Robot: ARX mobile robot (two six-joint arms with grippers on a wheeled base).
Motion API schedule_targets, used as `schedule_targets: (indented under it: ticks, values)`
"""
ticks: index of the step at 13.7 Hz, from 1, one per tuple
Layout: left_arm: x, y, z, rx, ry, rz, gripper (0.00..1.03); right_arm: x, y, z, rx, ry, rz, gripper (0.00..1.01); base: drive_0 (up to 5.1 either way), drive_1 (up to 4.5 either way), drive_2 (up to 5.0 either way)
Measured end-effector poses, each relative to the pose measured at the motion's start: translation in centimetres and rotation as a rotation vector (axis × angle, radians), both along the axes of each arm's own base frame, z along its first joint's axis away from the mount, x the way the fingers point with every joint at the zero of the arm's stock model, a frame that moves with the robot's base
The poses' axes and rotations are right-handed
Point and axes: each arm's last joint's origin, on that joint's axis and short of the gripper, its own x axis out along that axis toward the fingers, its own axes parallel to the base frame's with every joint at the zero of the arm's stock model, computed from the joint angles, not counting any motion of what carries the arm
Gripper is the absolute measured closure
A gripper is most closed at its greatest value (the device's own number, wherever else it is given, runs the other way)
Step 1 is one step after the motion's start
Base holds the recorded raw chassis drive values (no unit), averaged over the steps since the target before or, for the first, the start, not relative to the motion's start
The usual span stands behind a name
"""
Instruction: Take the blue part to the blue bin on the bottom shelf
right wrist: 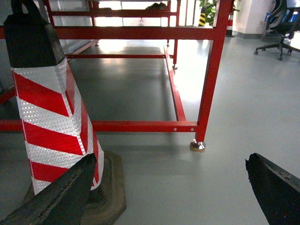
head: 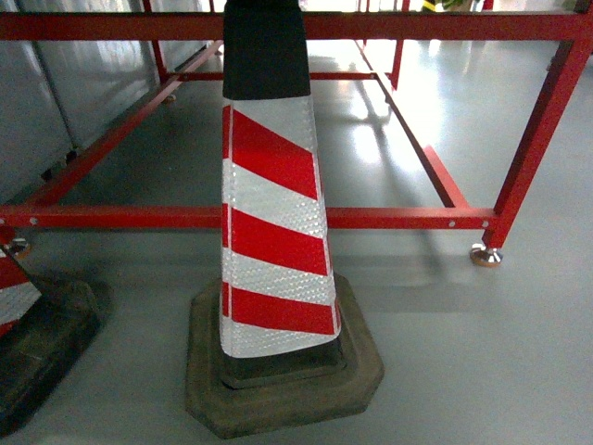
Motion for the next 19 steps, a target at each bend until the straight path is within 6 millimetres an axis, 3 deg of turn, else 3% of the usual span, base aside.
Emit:
schedule_targets:
  ticks: [19]
  values:
    - [0.0,0.0,0.0,0.0,0.0,0.0,0.05,0.0,0.0,0.0,0.0,0.0,0.0,0.03,0.0,0.0,0.0]
